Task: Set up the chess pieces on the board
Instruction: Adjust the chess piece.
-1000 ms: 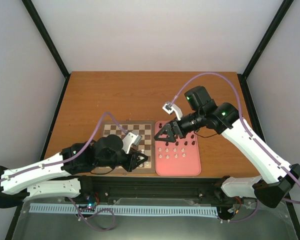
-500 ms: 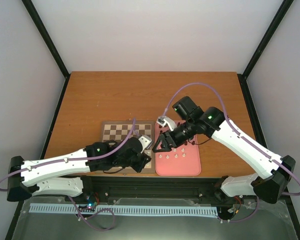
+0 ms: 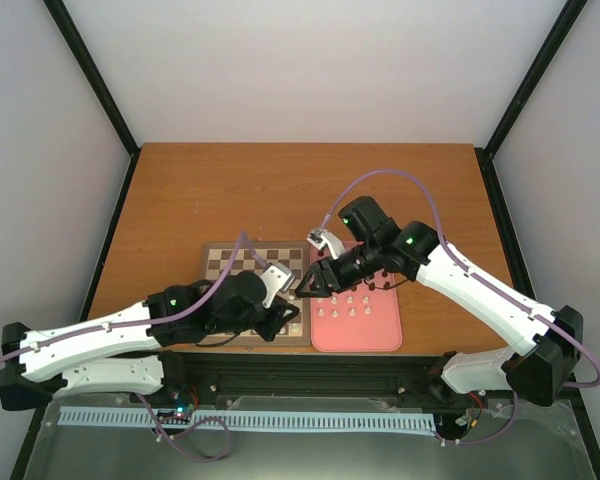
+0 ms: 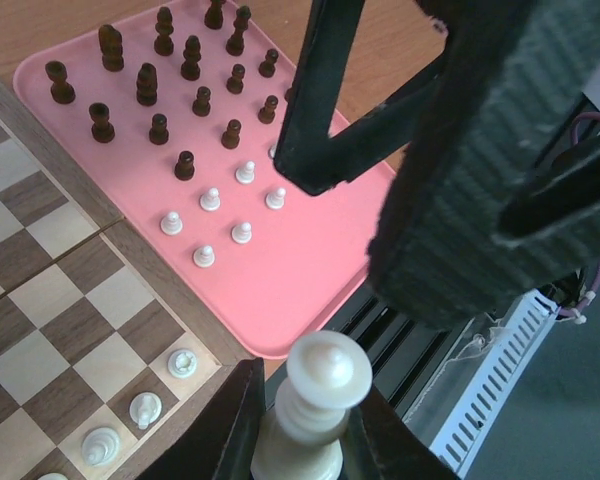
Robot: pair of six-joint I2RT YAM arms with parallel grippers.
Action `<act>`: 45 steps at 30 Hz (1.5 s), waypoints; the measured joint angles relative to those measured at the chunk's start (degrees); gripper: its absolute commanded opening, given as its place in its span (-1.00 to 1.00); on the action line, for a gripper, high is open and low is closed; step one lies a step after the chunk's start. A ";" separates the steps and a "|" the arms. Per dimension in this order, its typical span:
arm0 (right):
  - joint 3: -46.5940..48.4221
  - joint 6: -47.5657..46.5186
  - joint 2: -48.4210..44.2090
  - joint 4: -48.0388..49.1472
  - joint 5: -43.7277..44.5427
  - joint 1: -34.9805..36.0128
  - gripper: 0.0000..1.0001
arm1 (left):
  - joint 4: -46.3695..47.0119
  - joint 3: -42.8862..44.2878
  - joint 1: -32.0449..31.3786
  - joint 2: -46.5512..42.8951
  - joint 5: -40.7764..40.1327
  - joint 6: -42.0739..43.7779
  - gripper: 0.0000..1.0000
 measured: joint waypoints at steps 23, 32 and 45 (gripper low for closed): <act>-0.31 7.50 3.26 8.70 0.26 5.64 -0.10 | -0.13 -1.77 0.00 -2.01 -1.60 -1.29 -0.93; 0.28 8.28 4.35 9.44 0.83 7.21 -0.62 | -0.96 -2.19 -0.02 -2.25 -1.70 -1.49 -0.93; 0.35 7.61 4.39 9.57 2.89 8.00 -0.95 | -0.92 -2.56 -0.02 -2.91 -2.32 -1.70 -0.64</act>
